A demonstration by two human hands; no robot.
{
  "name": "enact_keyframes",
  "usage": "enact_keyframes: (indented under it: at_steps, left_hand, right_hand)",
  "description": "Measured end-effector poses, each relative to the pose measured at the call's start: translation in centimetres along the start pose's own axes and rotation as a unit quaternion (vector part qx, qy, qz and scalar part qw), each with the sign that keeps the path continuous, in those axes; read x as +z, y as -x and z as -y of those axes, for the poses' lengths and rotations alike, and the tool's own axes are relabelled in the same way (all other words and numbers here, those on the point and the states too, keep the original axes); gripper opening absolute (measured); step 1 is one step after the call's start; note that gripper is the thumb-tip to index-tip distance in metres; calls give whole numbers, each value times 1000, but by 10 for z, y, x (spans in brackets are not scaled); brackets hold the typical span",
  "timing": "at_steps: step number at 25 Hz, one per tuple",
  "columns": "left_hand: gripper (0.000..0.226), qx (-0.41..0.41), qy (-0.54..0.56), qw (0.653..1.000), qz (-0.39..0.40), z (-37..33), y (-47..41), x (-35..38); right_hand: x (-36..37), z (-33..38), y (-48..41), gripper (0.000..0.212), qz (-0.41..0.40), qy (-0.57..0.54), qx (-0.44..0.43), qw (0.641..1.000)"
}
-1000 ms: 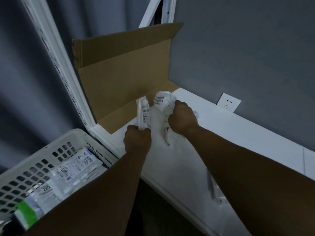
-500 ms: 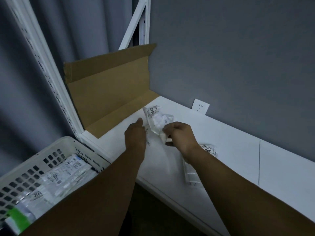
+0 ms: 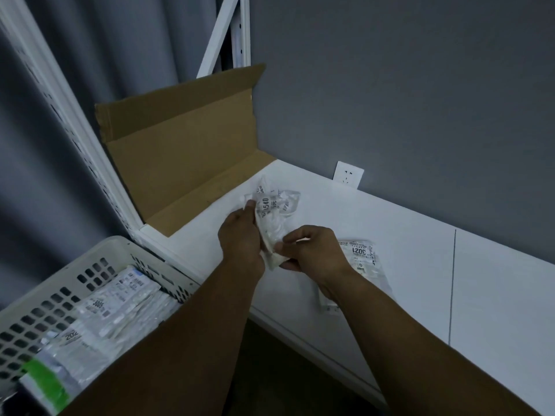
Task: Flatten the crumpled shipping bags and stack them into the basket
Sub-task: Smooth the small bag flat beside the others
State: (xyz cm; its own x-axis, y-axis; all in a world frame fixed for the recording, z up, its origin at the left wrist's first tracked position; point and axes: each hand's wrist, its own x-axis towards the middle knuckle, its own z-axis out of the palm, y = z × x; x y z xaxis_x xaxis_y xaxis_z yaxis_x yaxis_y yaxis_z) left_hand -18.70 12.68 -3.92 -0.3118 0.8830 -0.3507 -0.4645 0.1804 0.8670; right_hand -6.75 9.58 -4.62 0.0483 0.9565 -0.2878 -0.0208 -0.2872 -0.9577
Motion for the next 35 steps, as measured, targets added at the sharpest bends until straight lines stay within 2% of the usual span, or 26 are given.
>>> enact_keyframes:
  at_steps: [5,8,13,15,17,21,22,26,29,31,33,35]
  left_hand:
    - [19,20,-16,999,-29,5,0,6]
    - [18,18,16,998,-56,9,-4,1]
    - [26,35,-22,993,-109,14,-4,-4]
    - [29,49,-36,992,-111,16,-6,-5]
    - [29,69,-75,991,-84,18,-6,-5]
    - [27,138,-190,972,-15,29,-1,-4]
    - [29,148,-221,964,-11,34,-2,-5]
    - [38,146,-352,924,-31,50,-7,-15]
    - [45,88,-459,884,-9,59,-16,-20]
    - [46,36,-488,872,11,62,-24,-23]
    - [41,28,-507,861,20,60,-28,-27]
    - [40,49,-524,850,5,56,-31,-29]
  right_hand:
    - [-5,-4,-6,13,16,42,-4,999]
    - [-13,-3,-7,13,11,51,-7,999]
    - [-26,-7,-8,12,-42,17,-50,998]
    - [-27,-6,-6,11,-38,-11,-37,999]
    - [-29,-3,-5,14,-44,-2,-18,999]
    - [-24,-2,-8,56,-34,87,14,996]
    - [-21,-6,-8,56,-23,100,11,995]
    - [-14,-29,-10,35,-33,162,-44,985]
    - [-13,-43,-13,40,-45,292,-32,955]
    - [-15,-50,-13,45,-43,385,4,922]
    - [-14,-51,-11,45,-46,517,-4,855]
    - [-5,-50,-8,41,-63,616,-57,783]
